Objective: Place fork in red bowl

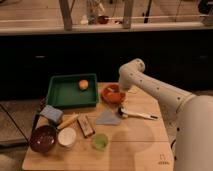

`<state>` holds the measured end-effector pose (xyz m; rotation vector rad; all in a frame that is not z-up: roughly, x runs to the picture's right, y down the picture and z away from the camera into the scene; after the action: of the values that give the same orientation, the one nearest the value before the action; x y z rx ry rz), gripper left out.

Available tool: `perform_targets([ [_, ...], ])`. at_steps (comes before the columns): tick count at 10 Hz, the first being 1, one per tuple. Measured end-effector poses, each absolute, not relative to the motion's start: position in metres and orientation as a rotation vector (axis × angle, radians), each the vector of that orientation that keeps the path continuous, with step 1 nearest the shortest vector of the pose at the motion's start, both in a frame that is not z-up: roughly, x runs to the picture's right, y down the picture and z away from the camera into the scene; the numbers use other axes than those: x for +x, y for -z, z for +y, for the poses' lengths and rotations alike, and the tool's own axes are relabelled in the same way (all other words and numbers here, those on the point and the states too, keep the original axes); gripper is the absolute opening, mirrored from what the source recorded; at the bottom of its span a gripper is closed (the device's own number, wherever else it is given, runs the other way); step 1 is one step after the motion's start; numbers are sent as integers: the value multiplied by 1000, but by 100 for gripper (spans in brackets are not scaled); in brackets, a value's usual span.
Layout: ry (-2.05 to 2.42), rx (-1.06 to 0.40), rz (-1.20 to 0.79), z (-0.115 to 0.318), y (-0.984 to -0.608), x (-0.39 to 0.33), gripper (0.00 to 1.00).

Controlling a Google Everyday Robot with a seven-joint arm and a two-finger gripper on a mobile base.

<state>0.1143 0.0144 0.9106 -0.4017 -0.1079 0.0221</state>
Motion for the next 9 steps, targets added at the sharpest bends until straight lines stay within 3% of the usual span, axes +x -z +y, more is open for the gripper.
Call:
perform_targets([
  [6, 8, -421, -116, 7, -914, 105, 78],
  [9, 41, -438, -126, 6, -914, 103, 80],
])
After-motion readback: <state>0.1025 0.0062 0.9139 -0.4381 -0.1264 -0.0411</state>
